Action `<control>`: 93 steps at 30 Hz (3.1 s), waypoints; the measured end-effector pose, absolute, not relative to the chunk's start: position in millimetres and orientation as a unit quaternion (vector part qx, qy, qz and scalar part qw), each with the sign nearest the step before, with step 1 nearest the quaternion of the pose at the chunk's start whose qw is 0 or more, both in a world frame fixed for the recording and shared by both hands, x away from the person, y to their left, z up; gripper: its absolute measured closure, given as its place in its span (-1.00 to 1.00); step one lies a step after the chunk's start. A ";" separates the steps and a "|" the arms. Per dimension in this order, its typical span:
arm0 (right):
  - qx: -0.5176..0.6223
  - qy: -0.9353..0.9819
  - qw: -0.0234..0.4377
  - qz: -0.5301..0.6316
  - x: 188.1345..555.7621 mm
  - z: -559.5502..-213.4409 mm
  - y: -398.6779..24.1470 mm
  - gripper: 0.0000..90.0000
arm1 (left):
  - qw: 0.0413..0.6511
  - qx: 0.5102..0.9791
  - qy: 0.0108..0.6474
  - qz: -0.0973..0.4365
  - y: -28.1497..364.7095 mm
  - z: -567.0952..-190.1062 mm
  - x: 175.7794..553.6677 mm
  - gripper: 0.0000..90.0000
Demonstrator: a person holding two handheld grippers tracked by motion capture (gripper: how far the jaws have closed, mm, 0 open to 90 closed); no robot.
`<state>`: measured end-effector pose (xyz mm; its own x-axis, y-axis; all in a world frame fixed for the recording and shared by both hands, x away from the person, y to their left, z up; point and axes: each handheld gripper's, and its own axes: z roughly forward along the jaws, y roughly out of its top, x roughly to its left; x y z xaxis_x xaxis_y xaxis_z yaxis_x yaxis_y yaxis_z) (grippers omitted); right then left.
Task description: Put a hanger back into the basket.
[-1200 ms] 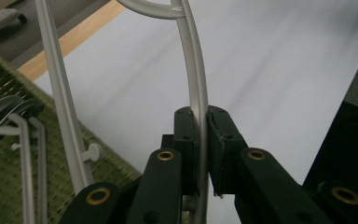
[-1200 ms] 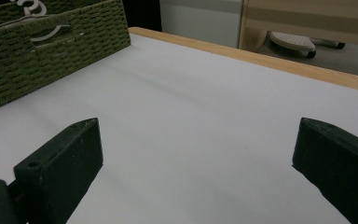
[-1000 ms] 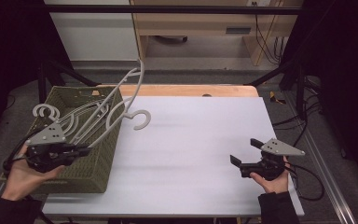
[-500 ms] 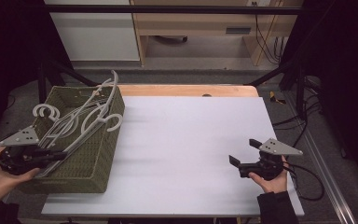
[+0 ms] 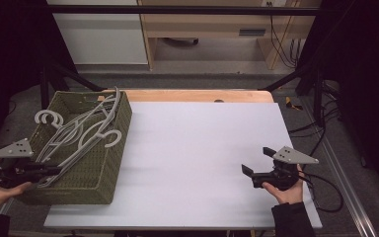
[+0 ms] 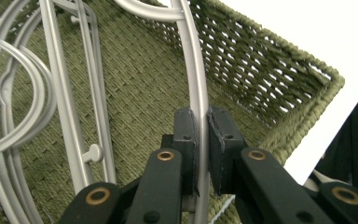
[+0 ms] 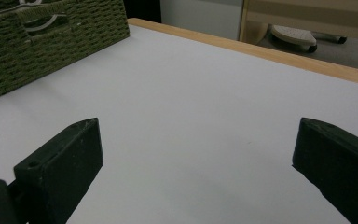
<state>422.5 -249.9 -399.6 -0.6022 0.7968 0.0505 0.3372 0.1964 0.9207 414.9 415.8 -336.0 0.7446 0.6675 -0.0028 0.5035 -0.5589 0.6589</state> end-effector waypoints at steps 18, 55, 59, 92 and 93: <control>0.383 0.740 0.229 0.503 422.5 -400.1 -249.5 -0.96 | 0.322 0.875 0.338 0.126 440.0 -333.9 421.1 0.80; 0.382 0.741 0.228 0.502 422.5 -400.4 -248.8 -0.96 | 0.193 0.859 0.439 0.181 371.1 -378.2 475.6 -0.08; 0.382 0.741 0.227 0.503 422.2 -400.2 -248.9 -0.96 | 0.165 0.854 0.462 0.174 370.7 -382.5 478.8 0.09; 0.383 0.740 0.229 0.503 421.6 -399.4 -250.1 -0.96 | 0.280 0.782 0.523 0.193 417.4 -364.3 471.0 0.59; 0.383 0.740 0.229 0.503 421.6 -399.5 -250.1 -0.96 | 0.278 0.775 0.530 0.204 419.8 -363.4 472.1 0.59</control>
